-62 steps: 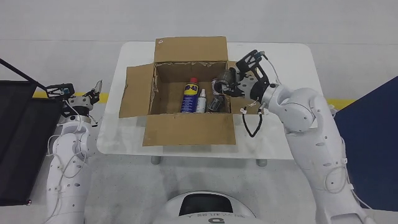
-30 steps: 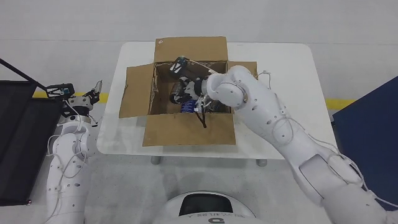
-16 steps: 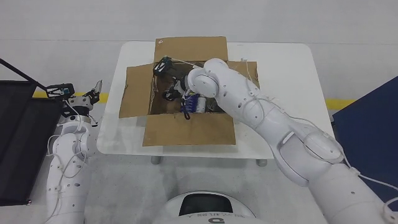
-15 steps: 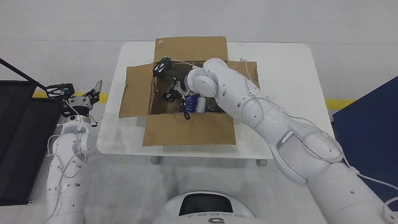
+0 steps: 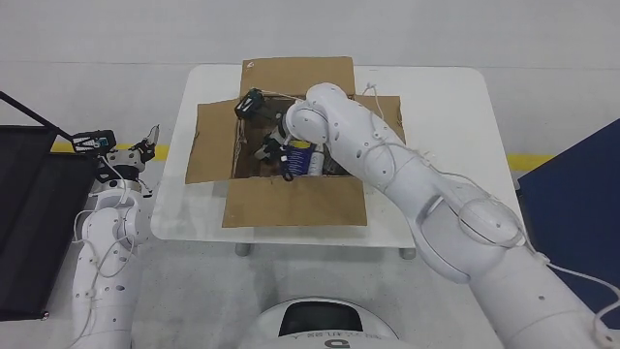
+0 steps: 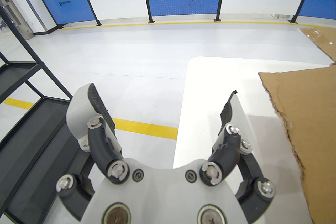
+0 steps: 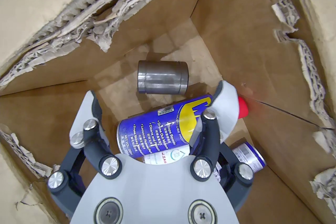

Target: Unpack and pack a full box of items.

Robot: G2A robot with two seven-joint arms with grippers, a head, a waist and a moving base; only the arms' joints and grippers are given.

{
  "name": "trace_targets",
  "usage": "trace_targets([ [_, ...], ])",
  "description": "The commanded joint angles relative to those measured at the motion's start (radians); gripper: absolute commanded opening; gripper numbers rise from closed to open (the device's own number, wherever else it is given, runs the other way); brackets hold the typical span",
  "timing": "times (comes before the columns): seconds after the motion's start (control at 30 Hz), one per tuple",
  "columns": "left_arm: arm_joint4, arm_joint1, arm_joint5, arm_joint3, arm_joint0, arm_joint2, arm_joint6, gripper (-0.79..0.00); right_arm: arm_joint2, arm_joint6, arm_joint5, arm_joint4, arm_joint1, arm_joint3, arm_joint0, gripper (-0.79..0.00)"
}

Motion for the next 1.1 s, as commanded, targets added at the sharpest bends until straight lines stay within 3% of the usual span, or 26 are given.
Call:
trace_targets([
  [0.0,0.0,0.0,0.0,0.0,0.0,0.0,0.0,0.0,0.021,-0.017,-0.008,-0.001,0.01,-0.023,0.002,0.0],
  [0.1,0.0,0.0,0.0,0.0,0.0,0.0,0.0,0.0,0.082,-0.073,-0.049,-0.003,0.047,-0.093,-0.014,0.0],
  [0.23,0.0,0.0,0.0,0.0,0.0,0.0,0.0,0.0,0.227,-0.14,-0.095,-0.039,0.136,-0.257,-0.097,0.0],
  [0.43,0.0,0.0,0.0,0.0,0.0,0.0,0.0,0.0,0.604,-0.172,-0.195,-0.058,0.292,-0.653,-0.423,0.0],
  [0.6,0.0,0.0,0.0,0.0,0.0,0.0,0.0,0.0,0.875,-0.169,-0.31,0.047,0.36,-0.83,-0.661,0.0],
  [0.8,0.0,0.0,0.0,0.0,0.0,0.0,0.0,0.0,1.055,-0.258,-0.33,0.185,0.389,-0.832,-0.798,0.0],
  [0.97,0.0,0.0,0.0,0.0,0.0,0.0,0.0,0.0,1.108,-0.201,-0.257,0.336,0.401,-0.693,-0.788,0.0],
  [1.07,0.0,0.0,0.0,0.0,0.0,0.0,0.0,0.0,1.112,-0.135,-0.183,0.336,0.409,-0.621,-0.756,0.0],
])
